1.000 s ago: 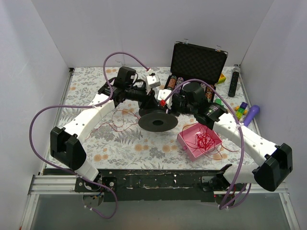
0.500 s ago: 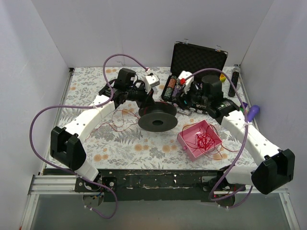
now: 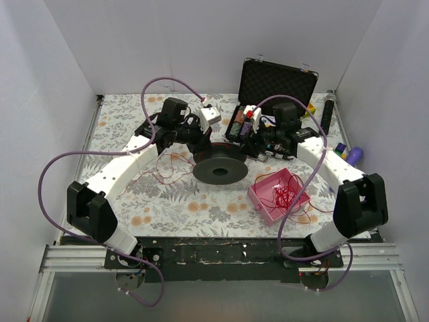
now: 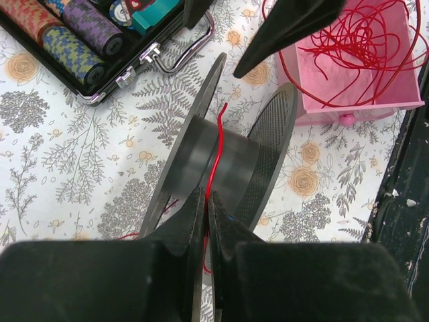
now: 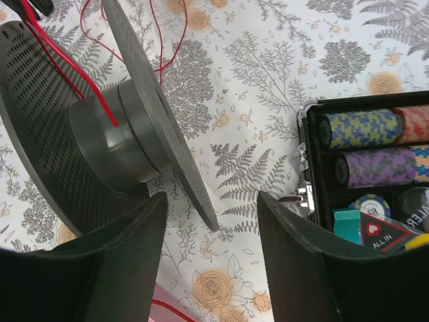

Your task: Wrap the cables

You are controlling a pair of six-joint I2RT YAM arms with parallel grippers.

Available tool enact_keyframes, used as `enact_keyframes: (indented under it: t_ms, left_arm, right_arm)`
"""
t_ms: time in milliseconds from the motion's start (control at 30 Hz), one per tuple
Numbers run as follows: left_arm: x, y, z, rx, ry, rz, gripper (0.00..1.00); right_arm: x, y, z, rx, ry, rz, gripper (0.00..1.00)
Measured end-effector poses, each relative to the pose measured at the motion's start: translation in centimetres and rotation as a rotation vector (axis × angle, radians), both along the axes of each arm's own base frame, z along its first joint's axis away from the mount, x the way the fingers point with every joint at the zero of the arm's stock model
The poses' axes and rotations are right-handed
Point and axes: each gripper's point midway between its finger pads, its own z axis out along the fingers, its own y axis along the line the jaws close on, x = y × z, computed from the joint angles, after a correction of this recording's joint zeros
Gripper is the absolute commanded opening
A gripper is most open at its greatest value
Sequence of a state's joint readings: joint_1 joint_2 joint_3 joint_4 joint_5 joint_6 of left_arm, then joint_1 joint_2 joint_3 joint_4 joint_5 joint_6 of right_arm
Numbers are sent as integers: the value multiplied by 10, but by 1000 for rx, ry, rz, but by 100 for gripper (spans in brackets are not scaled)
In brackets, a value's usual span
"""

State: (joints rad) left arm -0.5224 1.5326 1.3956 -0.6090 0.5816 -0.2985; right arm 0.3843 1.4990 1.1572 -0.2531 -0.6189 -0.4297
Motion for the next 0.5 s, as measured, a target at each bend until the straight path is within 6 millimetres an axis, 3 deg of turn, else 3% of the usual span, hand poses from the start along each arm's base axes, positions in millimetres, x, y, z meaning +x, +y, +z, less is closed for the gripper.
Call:
enact_keyframes:
  t_ms: [233, 500]
  left_arm:
    - [-7, 9, 3, 14, -18, 11, 0]
    - [-10, 14, -4, 33, -1, 24, 0]
  right_arm:
    - [6, 16, -10, 1, 29, 129, 19]
    - [0, 37, -14, 2, -22, 358, 2]
